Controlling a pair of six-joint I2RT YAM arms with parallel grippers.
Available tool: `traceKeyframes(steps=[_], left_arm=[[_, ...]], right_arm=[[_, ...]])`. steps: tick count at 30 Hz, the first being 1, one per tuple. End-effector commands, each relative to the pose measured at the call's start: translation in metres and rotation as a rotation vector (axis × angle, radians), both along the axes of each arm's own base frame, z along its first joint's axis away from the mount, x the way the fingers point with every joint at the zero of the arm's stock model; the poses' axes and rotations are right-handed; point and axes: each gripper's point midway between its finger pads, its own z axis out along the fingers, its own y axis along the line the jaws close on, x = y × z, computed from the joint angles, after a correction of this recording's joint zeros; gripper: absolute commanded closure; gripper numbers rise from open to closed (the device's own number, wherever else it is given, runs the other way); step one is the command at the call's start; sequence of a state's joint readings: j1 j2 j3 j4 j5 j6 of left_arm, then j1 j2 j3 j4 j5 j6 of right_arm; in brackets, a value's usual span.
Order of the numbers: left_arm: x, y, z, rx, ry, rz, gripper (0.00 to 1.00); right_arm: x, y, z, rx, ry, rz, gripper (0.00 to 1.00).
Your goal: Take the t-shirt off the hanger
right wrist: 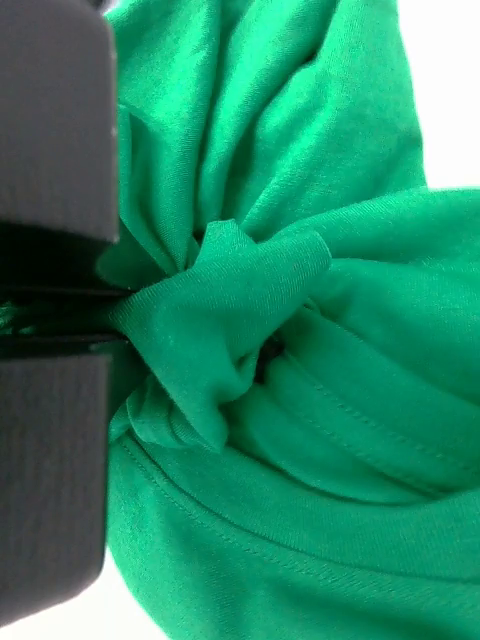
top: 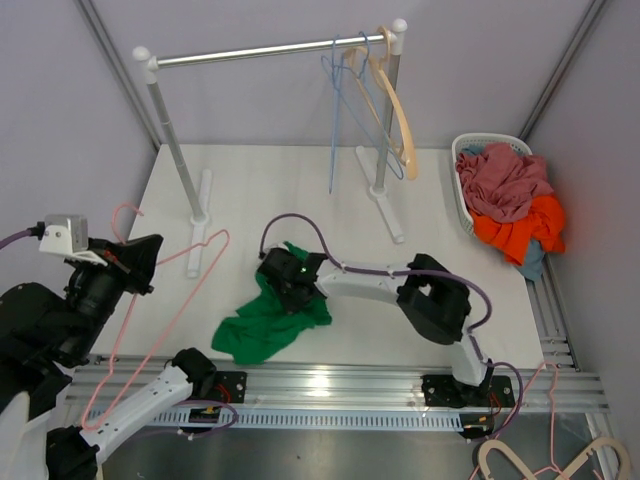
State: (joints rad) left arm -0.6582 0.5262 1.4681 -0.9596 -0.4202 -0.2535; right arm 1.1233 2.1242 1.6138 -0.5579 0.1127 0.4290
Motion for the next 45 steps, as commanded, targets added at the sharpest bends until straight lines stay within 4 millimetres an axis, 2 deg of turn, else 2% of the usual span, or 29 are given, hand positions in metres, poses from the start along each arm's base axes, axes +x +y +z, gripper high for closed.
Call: traceKeyframes(steps=[1,2,4,5,6,7,12,13,15,16,18,19,20,21,22,23,25,26,29,30,34,35,36,38,39,40,42,44,45], left_arm=[[0.008,-0.019,0.016,-0.016,-0.018,-0.064,0.99],[0.007,-0.023,0.016,-0.024,-0.019,-0.082,0.99],[0.011,-0.029,0.010,-0.024,-0.007,-0.093,0.99],[0.013,-0.032,0.009,-0.026,-0.006,-0.099,0.99],[0.019,-0.038,-0.002,-0.010,0.021,-0.102,0.99],[0.023,-0.042,-0.001,-0.021,0.018,-0.106,0.99],[0.052,-0.073,-0.013,-0.030,0.057,-0.141,0.99],[0.058,-0.083,-0.015,-0.040,0.077,-0.155,0.99],[0.060,-0.096,-0.014,-0.066,0.101,-0.199,0.99],[0.062,-0.100,-0.012,-0.075,0.099,-0.210,0.99],[0.066,-0.104,-0.014,-0.078,0.104,-0.212,0.99],[0.068,-0.102,-0.014,-0.077,0.104,-0.197,0.99],[0.073,-0.103,-0.015,-0.066,0.110,-0.182,0.99],[0.076,-0.102,-0.017,-0.052,0.113,-0.168,0.99],[0.082,-0.098,-0.016,-0.049,0.105,-0.132,0.99],[0.088,-0.098,-0.019,-0.036,0.110,-0.113,0.99],[0.096,-0.096,-0.013,-0.030,0.092,-0.083,0.99],[0.106,-0.098,-0.019,-0.011,0.108,-0.065,0.99],[0.121,-0.092,-0.010,0.005,0.118,-0.013,0.99],[0.130,-0.090,0.003,0.006,0.107,0.007,0.99],[0.148,-0.077,0.011,0.027,0.123,0.072,0.99],[0.148,-0.078,0.012,0.027,0.122,0.073,0.99],[0.151,-0.074,0.013,0.030,0.121,0.084,0.99],[0.157,-0.071,0.018,0.021,0.104,0.099,0.99],[0.161,-0.067,0.020,0.019,0.097,0.114,0.99],[0.165,-0.067,0.019,0.025,0.101,0.122,0.99],[0.169,-0.062,0.025,0.041,0.093,0.140,0.99],[0.173,-0.057,0.032,0.052,0.076,0.170,0.99],[0.175,-0.055,0.036,0.057,0.063,0.183,0.99]], right_arm=[[-0.051,-0.083,0.007,-0.200,0.074,0.006,1.00],[-0.051,-0.097,0.036,-0.151,0.046,-0.034,1.00],[-0.051,-0.154,0.037,-0.220,0.034,-0.133,1.00],[-0.044,-0.172,0.068,-0.137,-0.001,-0.200,1.00],[-0.028,-0.206,0.072,-0.146,-0.001,-0.303,1.00],[-0.013,-0.223,0.088,-0.112,-0.039,-0.371,1.00],[0.069,-0.311,0.219,0.130,-0.333,-0.686,1.00],[0.092,-0.338,0.263,0.180,-0.426,-0.778,1.00],[0.123,-0.364,0.291,0.169,-0.483,-0.838,1.00],[0.143,-0.399,0.338,0.191,-0.584,-0.907,1.00],[0.163,-0.420,0.361,0.209,-0.569,-0.921,1.00],[0.194,-0.433,0.346,0.172,-0.515,-0.952,1.00],[0.198,-0.460,0.387,0.211,-0.586,-1.000,1.00],[0.208,-0.472,0.393,0.214,-0.593,-1.023,1.00],[0.234,-0.484,0.372,0.192,-0.543,-1.053,1.00],[0.238,-0.508,0.386,0.215,-0.584,-1.106,1.00],[0.255,-0.530,0.365,0.244,-0.539,-1.156,1.00],[0.269,-0.557,0.333,0.253,-0.492,-1.234,1.00],[0.296,-0.574,0.273,0.337,-0.390,-1.270,1.00],[0.296,-0.582,0.238,0.316,-0.314,-1.307,1.00],[0.310,-0.598,0.153,0.234,-0.203,-1.373,1.00],[0.310,-0.597,0.152,0.232,-0.200,-1.373,1.00],[0.312,-0.600,0.131,0.212,-0.158,-1.378,1.00],[0.321,-0.601,0.127,0.202,-0.151,-1.356,1.00],[0.319,-0.598,0.100,0.179,-0.070,-1.349,0.95],[0.328,-0.600,0.112,0.189,-0.096,-1.329,0.92],[0.325,-0.597,0.106,0.174,-0.047,-1.322,0.80],[0.324,-0.599,0.117,0.160,-0.084,-1.336,0.37],[0.322,-0.605,0.126,0.137,-0.117,-1.363,0.06]])
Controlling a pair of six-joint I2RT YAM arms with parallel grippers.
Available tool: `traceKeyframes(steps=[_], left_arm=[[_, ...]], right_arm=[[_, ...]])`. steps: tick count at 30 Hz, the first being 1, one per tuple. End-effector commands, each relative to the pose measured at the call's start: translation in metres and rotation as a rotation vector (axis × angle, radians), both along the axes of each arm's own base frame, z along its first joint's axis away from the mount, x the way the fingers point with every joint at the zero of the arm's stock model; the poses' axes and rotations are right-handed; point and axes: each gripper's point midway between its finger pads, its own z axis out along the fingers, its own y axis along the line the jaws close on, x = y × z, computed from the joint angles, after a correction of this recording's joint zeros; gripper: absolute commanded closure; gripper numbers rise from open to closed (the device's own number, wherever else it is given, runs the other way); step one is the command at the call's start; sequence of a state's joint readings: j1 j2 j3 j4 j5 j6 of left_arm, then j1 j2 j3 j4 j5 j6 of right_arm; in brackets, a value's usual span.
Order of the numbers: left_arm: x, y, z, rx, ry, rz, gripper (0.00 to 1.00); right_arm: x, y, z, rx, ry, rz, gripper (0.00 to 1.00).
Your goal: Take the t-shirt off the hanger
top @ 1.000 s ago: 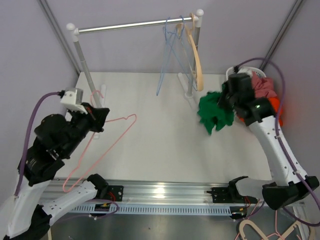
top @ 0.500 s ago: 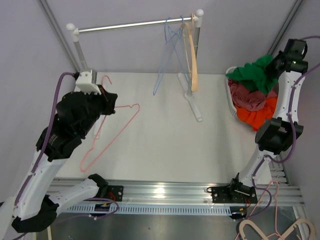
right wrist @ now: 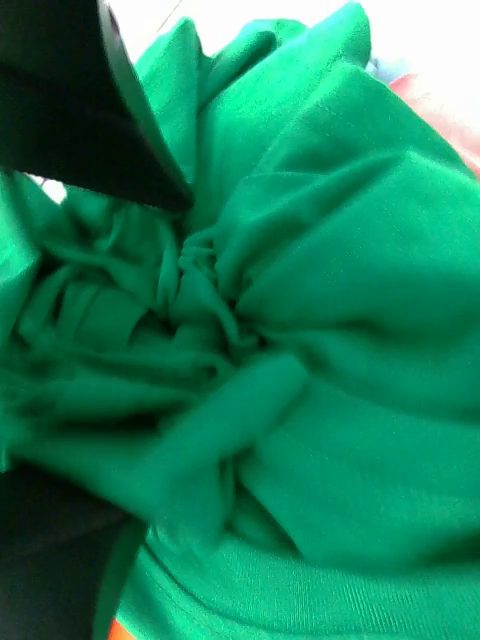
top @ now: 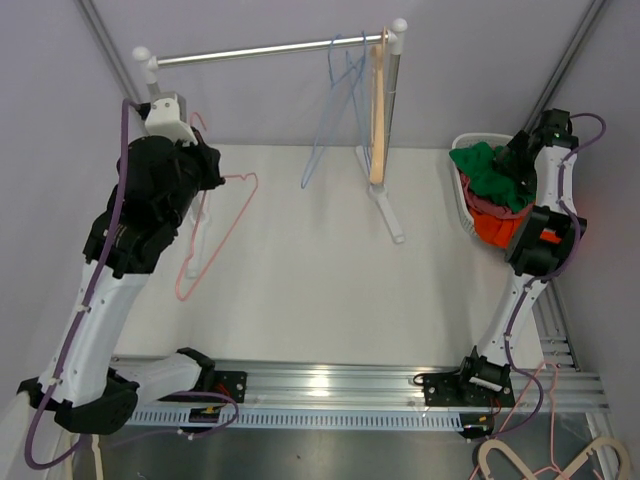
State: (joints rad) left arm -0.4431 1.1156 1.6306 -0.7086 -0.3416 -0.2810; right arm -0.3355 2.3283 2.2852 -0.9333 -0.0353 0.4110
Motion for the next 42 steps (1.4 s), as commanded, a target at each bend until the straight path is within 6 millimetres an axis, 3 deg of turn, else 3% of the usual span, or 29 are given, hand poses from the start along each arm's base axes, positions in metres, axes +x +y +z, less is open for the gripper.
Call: traceKeyframes(steps=[1,2,4,5,8,11,12,14,15,18,19,20,21,22,23,24,26,27,29,30,31,34,37,40,41,42], left_arm=[[0.005,0.013,0.036,0.008,-0.105,0.049,0.99],[0.010,0.011,0.038,0.002,-0.117,0.043,0.99],[0.015,0.006,0.040,-0.008,-0.129,0.027,0.99],[0.018,0.003,0.043,-0.014,-0.139,0.013,0.99],[0.035,-0.008,0.044,-0.014,-0.173,-0.012,0.99],[0.053,-0.016,0.047,0.002,-0.226,-0.021,0.99],[0.058,-0.016,0.058,0.009,-0.281,-0.015,0.99],[0.073,-0.021,0.052,0.046,-0.297,-0.017,0.99],[0.078,-0.020,0.059,0.057,-0.335,-0.006,0.99],[0.097,-0.028,0.058,0.050,-0.381,-0.002,0.99],[0.099,-0.031,0.060,0.046,-0.400,-0.013,0.99],[0.104,-0.034,0.058,0.047,-0.408,-0.016,0.99],[0.106,-0.035,0.067,0.036,-0.448,-0.013,0.99],[0.109,-0.036,0.067,0.036,-0.455,-0.013,0.99],[0.115,-0.039,0.065,0.036,-0.457,-0.012,0.99],[0.116,-0.039,0.076,0.029,-0.485,-0.009,0.99],[0.119,-0.044,0.087,0.030,-0.508,-0.027,0.99],[0.131,-0.051,0.077,0.049,-0.479,-0.040,0.99],[0.135,-0.056,0.097,0.045,-0.514,-0.057,0.99],[0.148,-0.062,0.084,0.064,-0.477,-0.066,0.99],[0.147,-0.062,0.105,0.051,-0.514,-0.066,0.99],[0.170,-0.077,0.093,0.071,-0.464,-0.104,0.99],[0.183,-0.081,0.097,0.063,-0.450,-0.110,0.99],[0.203,-0.087,0.084,0.031,-0.400,-0.127,0.99],[0.219,-0.092,0.062,0.035,-0.352,-0.129,0.99],[0.220,-0.089,0.071,0.014,-0.350,-0.121,0.99]], right_arm=[[-0.002,-0.007,0.044,-0.088,-0.058,-0.027,0.01],[-0.005,-0.008,0.072,-0.135,-0.098,-0.034,0.00],[-0.009,-0.008,0.102,-0.189,-0.138,-0.045,0.01],[-0.015,-0.006,0.128,-0.214,-0.178,-0.047,0.01],[-0.029,0.001,0.173,-0.251,-0.254,-0.038,0.00],[-0.041,0.006,0.190,-0.267,-0.281,-0.034,0.00],[-0.049,0.011,0.207,-0.281,-0.313,-0.026,0.00],[-0.056,0.018,0.207,-0.277,-0.322,-0.011,0.01],[-0.066,0.024,0.224,-0.282,-0.362,-0.004,0.01],[-0.078,0.047,0.222,-0.227,-0.386,0.062,0.01],[-0.091,0.056,0.237,-0.227,-0.420,0.078,0.00],[-0.097,0.067,0.230,-0.224,-0.405,0.108,0.01],[-0.102,0.074,0.231,-0.233,-0.406,0.114,0.00],[-0.114,0.083,0.246,-0.247,-0.444,0.128,0.00],[-0.116,0.097,0.248,-0.252,-0.455,0.163,0.00],[-0.121,0.104,0.243,-0.249,-0.447,0.173,0.01],[-0.132,0.120,0.254,-0.265,-0.481,0.195,0.00],[-0.135,0.124,0.250,-0.264,-0.475,0.206,0.00],[-0.141,0.131,0.255,-0.262,-0.497,0.217,0.00],[-0.141,0.135,0.254,-0.257,-0.497,0.226,0.01],[-0.143,0.138,0.251,-0.254,-0.492,0.234,0.01],[-0.146,0.143,0.247,-0.252,-0.489,0.251,0.00],[-0.150,0.146,0.249,-0.251,-0.499,0.261,0.00],[-0.154,0.150,0.249,-0.247,-0.509,0.277,0.00],[-0.155,0.151,0.248,-0.244,-0.509,0.283,0.01],[-0.156,0.152,0.249,-0.242,-0.511,0.286,0.00]])
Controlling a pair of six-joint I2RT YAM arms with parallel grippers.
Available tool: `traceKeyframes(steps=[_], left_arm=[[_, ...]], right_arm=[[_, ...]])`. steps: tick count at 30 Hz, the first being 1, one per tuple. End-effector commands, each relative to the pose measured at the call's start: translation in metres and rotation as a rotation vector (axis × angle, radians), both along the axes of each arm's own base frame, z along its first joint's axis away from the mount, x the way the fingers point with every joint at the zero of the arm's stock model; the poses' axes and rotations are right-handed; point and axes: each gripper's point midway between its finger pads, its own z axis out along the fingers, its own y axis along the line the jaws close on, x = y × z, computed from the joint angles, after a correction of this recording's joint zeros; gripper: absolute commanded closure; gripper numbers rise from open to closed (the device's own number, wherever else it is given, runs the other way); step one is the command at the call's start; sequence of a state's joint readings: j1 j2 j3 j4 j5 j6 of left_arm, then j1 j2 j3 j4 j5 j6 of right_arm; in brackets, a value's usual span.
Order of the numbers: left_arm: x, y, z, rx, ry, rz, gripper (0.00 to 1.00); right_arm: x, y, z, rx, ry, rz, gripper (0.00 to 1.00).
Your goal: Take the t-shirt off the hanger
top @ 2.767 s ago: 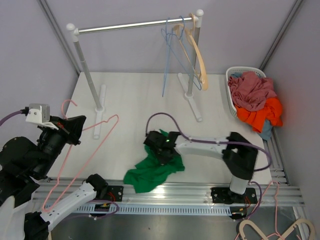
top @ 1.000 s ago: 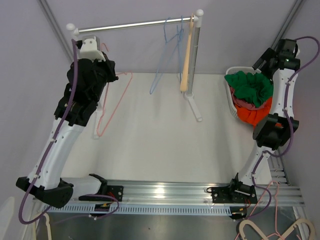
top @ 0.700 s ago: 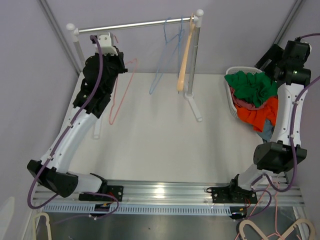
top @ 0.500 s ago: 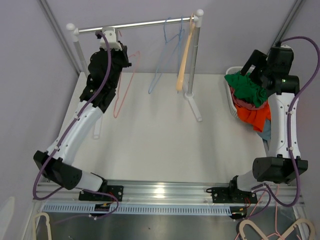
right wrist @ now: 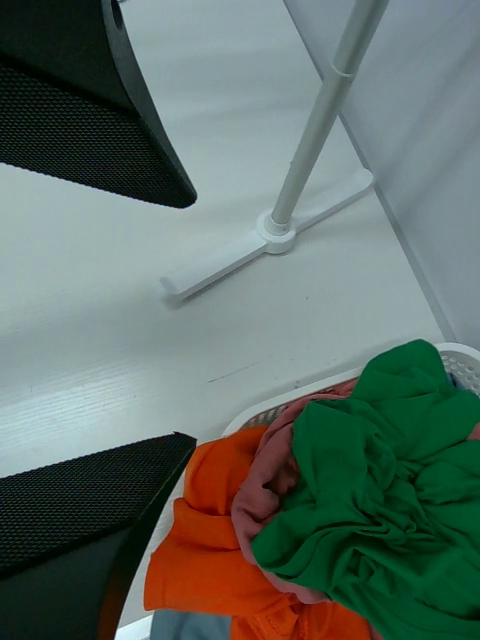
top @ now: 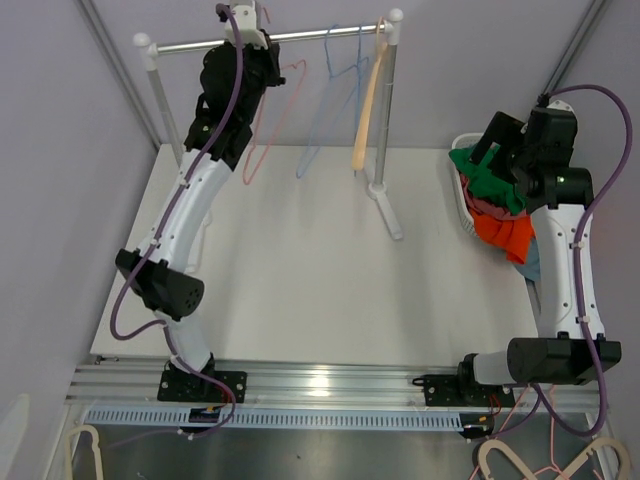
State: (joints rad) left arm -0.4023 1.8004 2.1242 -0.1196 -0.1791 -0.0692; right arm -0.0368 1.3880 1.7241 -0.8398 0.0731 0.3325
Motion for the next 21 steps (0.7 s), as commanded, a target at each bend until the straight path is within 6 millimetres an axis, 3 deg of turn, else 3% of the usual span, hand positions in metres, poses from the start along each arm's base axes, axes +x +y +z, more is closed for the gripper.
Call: traceKeyframes(steps=[1,2,3,10,18,19,20,21], left_arm=[[0.023,0.003,-0.015,-0.030,0.072,-0.002,0.99],[0.036,-0.002,-0.034,-0.021,0.114,0.000,0.99],[0.035,-0.001,-0.026,-0.031,0.109,0.000,0.99],[0.048,-0.001,-0.066,-0.028,0.203,0.011,0.99],[0.042,-0.001,-0.088,-0.029,0.263,-0.022,0.99],[0.040,0.000,-0.087,-0.032,0.258,-0.027,0.99],[0.030,0.002,-0.073,-0.042,0.229,-0.035,0.99],[0.031,0.000,-0.088,-0.035,0.248,-0.040,0.99]], right_arm=[[-0.008,0.005,0.024,-0.019,-0.083,0.030,0.01],[-0.009,0.005,0.024,-0.020,-0.086,0.032,0.00],[-0.011,0.006,0.023,-0.018,-0.084,0.037,0.00],[-0.021,0.008,0.025,-0.023,-0.098,0.050,0.01],[-0.029,0.011,0.027,-0.014,-0.107,0.065,0.00],[-0.030,0.012,0.027,-0.012,-0.108,0.065,0.01],[-0.030,0.012,0.026,-0.011,-0.105,0.063,0.01],[-0.029,0.012,0.026,-0.009,-0.105,0.064,0.00]])
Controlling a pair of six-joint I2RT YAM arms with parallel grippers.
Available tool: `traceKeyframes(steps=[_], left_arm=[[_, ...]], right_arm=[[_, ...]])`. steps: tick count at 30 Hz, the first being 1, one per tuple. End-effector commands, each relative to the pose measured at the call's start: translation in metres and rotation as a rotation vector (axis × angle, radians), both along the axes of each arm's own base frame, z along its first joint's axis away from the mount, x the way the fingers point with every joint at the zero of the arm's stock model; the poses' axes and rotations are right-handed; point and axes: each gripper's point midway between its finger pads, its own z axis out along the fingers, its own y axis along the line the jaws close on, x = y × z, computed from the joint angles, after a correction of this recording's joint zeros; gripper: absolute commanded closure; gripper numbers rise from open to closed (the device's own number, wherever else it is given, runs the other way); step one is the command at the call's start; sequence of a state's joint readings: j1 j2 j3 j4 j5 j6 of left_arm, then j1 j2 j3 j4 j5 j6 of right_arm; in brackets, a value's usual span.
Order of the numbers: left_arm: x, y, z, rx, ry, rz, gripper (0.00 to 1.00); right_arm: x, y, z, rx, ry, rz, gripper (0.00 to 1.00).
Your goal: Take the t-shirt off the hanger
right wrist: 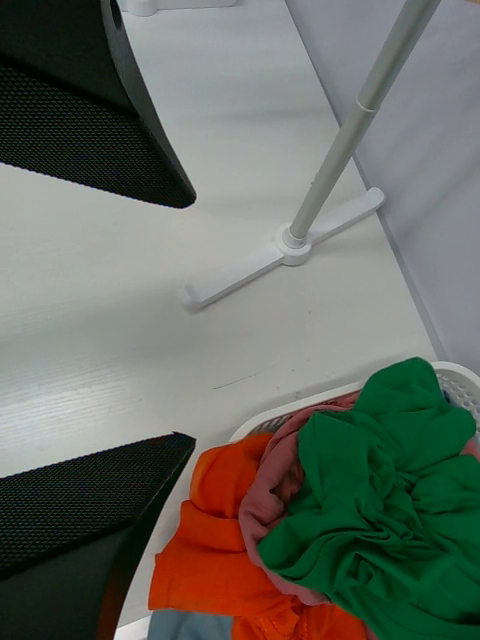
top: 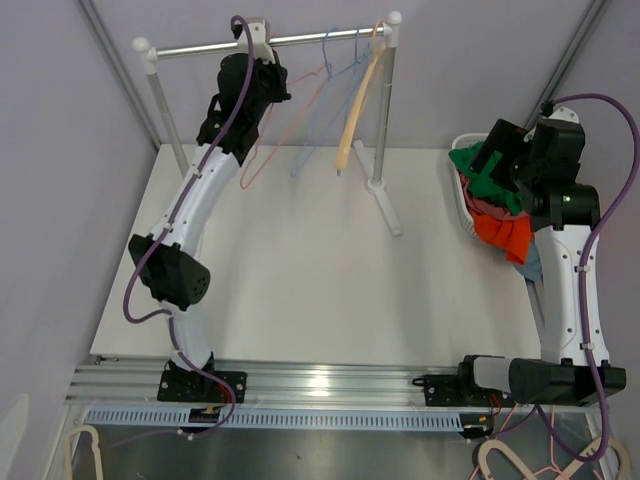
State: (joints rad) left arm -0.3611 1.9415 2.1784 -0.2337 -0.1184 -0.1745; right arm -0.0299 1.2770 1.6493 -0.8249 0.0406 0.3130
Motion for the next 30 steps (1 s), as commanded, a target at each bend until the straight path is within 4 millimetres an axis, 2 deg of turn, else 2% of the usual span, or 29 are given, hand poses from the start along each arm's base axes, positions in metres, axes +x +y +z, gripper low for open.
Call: traceKeyframes(steps=[1,2,3,4,6,7,8,9,12,13,15,16,17,20,22,23,24,25,26,27,28,29,30], left_arm=[[-0.018,0.011,-0.002,-0.020,0.023,-0.007,0.98],[-0.026,0.015,0.012,-0.031,-0.008,-0.003,0.93],[-0.027,0.015,0.005,-0.028,-0.001,-0.005,0.86],[-0.030,0.016,0.009,-0.029,-0.011,-0.005,0.79],[-0.038,0.019,0.020,-0.032,-0.033,-0.003,0.75],[-0.044,0.022,0.027,-0.033,-0.045,0.000,0.70],[-0.044,0.022,0.026,-0.031,-0.041,-0.002,0.66],[-0.051,0.024,0.035,-0.037,-0.058,-0.002,0.64],[-0.063,0.028,0.046,-0.052,-0.078,-0.007,0.50],[-0.076,0.032,0.060,-0.066,-0.107,-0.011,0.38],[-0.090,0.034,0.071,-0.082,-0.143,-0.025,0.24],[-0.107,0.039,0.092,-0.098,-0.192,-0.031,0.08],[-0.115,0.041,0.101,-0.107,-0.218,-0.036,0.01],[-0.144,0.050,0.127,-0.125,-0.266,-0.043,0.00],[-0.157,0.055,0.133,-0.145,-0.264,-0.038,0.01],[-0.172,0.061,0.140,-0.180,-0.269,-0.037,0.01],[-0.176,0.065,0.131,-0.190,-0.230,-0.020,0.00],[-0.184,0.068,0.131,-0.209,-0.214,-0.016,0.01],[-0.202,0.073,0.132,-0.255,-0.202,-0.020,0.01],[-0.207,0.073,0.112,-0.252,-0.139,-0.019,0.01],[-0.212,0.071,0.094,-0.257,-0.090,-0.030,0.00],[-0.222,0.069,0.088,-0.297,-0.066,-0.055,0.01],[-0.233,0.065,0.055,-0.295,-0.007,-0.083,0.01]], right_arm=[[-0.004,0.004,0.014,-0.004,-0.052,0.021,0.00],[-0.004,0.005,0.013,-0.002,-0.046,0.021,0.01],[-0.004,0.005,0.012,-0.001,-0.044,0.021,0.01],[-0.005,0.006,0.013,0.001,-0.049,0.022,0.00],[-0.006,0.007,0.012,0.002,-0.045,0.024,0.01],[-0.007,0.007,0.012,0.004,-0.046,0.025,0.01],[-0.007,0.008,0.013,0.004,-0.048,0.027,0.01],[-0.008,0.008,0.012,0.004,-0.046,0.026,0.00],[-0.009,0.010,0.013,0.007,-0.048,0.030,0.01],[-0.010,0.011,0.014,0.007,-0.049,0.032,0.01],[-0.010,0.012,0.013,0.008,-0.045,0.035,0.01],[-0.011,0.011,0.012,0.008,-0.042,0.034,0.00],[-0.011,0.012,0.011,0.010,-0.039,0.038,0.00],[-0.011,0.026,0.007,0.012,-0.026,0.083,0.01],[-0.013,0.033,0.009,0.020,-0.043,0.123,0.01],[-0.014,0.036,0.003,0.023,-0.037,0.136,0.01],[-0.015,0.040,0.002,0.030,-0.040,0.160,0.01],[-0.017,0.043,0.006,0.033,-0.066,0.170,0.01],[-0.018,0.044,0.005,0.036,-0.068,0.179,0.01],[-0.020,0.049,-0.002,0.047,-0.057,0.202,0.01],[-0.025,0.050,0.002,0.051,-0.075,0.212,0.01],[-0.027,0.052,0.000,0.053,-0.077,0.222,0.01],[-0.030,0.053,-0.012,0.060,-0.054,0.229,0.01]])
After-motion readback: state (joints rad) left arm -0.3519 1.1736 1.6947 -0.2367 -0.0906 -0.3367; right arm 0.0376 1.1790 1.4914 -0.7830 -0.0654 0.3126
